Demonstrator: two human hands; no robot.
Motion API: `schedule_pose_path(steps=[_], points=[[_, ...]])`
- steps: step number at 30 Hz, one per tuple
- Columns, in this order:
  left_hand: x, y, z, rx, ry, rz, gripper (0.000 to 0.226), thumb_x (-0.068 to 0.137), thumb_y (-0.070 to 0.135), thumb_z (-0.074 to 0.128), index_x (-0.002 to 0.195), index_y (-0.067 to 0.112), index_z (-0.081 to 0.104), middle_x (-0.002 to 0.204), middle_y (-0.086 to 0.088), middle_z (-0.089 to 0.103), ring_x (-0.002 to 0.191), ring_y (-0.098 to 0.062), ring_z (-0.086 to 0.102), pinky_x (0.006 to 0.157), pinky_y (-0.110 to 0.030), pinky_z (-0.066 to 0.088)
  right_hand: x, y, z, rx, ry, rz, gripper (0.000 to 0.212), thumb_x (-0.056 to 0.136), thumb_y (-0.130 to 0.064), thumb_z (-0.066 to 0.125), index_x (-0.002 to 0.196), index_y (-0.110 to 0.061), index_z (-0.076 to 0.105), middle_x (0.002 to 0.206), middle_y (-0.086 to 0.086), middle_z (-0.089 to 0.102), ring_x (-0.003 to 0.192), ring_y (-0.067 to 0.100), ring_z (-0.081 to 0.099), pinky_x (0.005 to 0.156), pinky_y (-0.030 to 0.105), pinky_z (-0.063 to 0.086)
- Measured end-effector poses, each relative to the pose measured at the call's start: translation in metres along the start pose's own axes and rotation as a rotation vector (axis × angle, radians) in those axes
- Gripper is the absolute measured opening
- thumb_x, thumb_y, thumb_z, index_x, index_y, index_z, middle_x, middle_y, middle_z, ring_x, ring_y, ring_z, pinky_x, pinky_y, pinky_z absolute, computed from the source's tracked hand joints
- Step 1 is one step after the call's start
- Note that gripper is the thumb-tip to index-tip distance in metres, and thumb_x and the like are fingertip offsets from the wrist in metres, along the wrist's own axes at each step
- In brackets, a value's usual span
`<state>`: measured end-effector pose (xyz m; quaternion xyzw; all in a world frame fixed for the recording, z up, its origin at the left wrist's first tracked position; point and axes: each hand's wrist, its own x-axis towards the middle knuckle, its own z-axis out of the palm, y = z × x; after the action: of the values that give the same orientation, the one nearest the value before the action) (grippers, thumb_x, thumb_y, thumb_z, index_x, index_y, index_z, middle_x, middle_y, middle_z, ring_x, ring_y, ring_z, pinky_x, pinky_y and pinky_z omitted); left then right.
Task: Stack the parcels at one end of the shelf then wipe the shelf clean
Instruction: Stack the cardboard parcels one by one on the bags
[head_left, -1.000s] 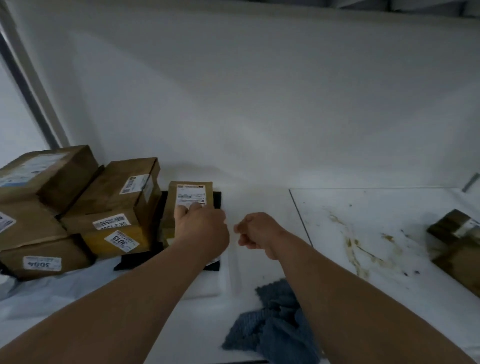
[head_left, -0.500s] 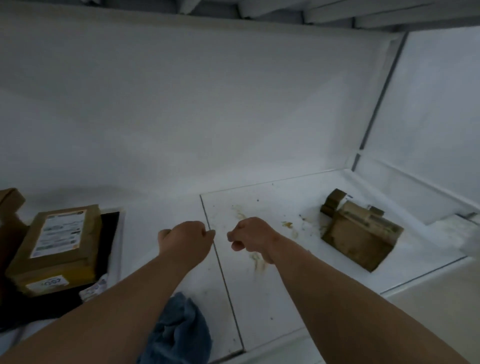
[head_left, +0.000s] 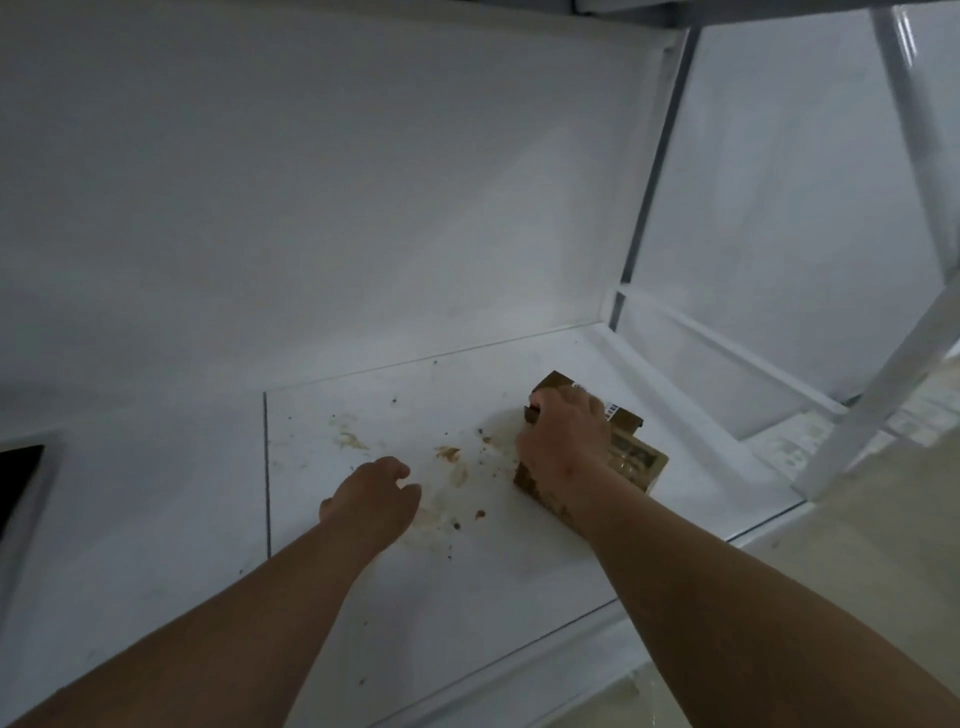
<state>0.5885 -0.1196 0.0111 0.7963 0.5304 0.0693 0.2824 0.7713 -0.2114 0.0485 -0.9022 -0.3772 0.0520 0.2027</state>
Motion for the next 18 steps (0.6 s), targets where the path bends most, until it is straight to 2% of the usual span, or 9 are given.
schedule_pose_path(steps=[2,4,6,8,11,14,16,18], points=[[0.0,0.007,0.008,-0.006,-0.004,-0.009,0.04,0.091,0.039,0.052,0.13,0.028,0.053,0.133,0.004,0.055,0.12,-0.019,0.053,0.105,-0.042,0.039,0.003,0.018,0.001,-0.063,-0.005,0.082,0.057,0.083,-0.022,0.051,0.139,-0.022,0.042,0.157,0.013,0.021,0.147,0.035,0.01,0.12,0.049,0.011],[-0.001,0.012,0.015,-0.003,-0.008,-0.016,0.04,0.091,0.039,0.052,0.129,0.028,0.053,0.133,0.004,0.055,0.12,-0.018,0.052,0.105,-0.041,0.039,0.007,0.035,0.005,-0.11,-0.084,0.174,0.061,0.083,-0.028,0.048,0.142,-0.022,0.035,0.161,0.016,0.005,0.148,0.038,-0.005,0.12,0.053,-0.001],[-0.003,0.015,0.019,-0.013,-0.012,-0.029,0.039,0.091,0.039,0.052,0.129,0.028,0.054,0.133,0.004,0.055,0.12,-0.018,0.052,0.104,-0.042,0.04,0.009,0.049,0.007,-0.154,-0.139,0.225,0.068,0.082,-0.035,0.045,0.146,-0.023,0.029,0.161,0.017,0.001,0.148,0.038,-0.008,0.118,0.056,-0.003],[-0.003,0.017,0.022,-0.03,-0.025,-0.037,0.039,0.091,0.039,0.052,0.128,0.027,0.055,0.133,0.003,0.055,0.12,-0.019,0.052,0.104,-0.042,0.041,0.012,0.059,0.005,-0.155,-0.15,0.234,0.075,0.079,-0.04,0.045,0.148,-0.023,0.024,0.16,0.018,0.01,0.148,0.037,-0.001,0.117,0.056,-0.001],[-0.005,0.016,0.023,-0.036,-0.04,-0.046,0.038,0.091,0.038,0.053,0.126,0.026,0.057,0.131,0.002,0.056,0.118,-0.02,0.053,0.103,-0.042,0.043,0.013,0.063,-0.001,-0.143,-0.182,0.217,0.076,0.076,-0.043,0.052,0.144,-0.024,0.025,0.149,0.014,0.031,0.142,0.035,0.023,0.117,0.055,0.006],[-0.005,0.013,0.024,-0.105,-0.056,-0.054,0.037,0.09,0.035,0.053,0.125,0.024,0.058,0.126,0.001,0.058,0.111,-0.019,0.054,0.098,-0.039,0.045,0.012,0.053,-0.004,-0.105,-0.208,0.201,0.076,0.072,-0.053,0.059,0.138,-0.026,0.031,0.139,0.012,0.039,0.13,0.035,0.037,0.109,0.051,0.027],[-0.006,0.012,0.021,-0.236,-0.065,-0.064,0.038,0.092,0.032,0.055,0.128,0.019,0.057,0.127,-0.001,0.057,0.108,-0.017,0.054,0.094,-0.034,0.045,0.012,0.037,-0.002,0.035,-0.237,0.193,0.081,0.068,-0.055,0.067,0.136,-0.025,0.034,0.133,0.011,0.044,0.121,0.034,0.044,0.1,0.048,0.04],[-0.006,0.01,0.017,-0.386,-0.068,-0.078,0.043,0.093,0.035,0.055,0.132,0.017,0.054,0.131,-0.003,0.055,0.113,-0.02,0.053,0.097,-0.035,0.045,0.012,0.02,0.003,0.253,-0.3,0.168,0.092,0.057,-0.062,0.074,0.132,-0.022,0.041,0.125,0.008,0.051,0.111,0.03,0.052,0.092,0.047,0.05]])
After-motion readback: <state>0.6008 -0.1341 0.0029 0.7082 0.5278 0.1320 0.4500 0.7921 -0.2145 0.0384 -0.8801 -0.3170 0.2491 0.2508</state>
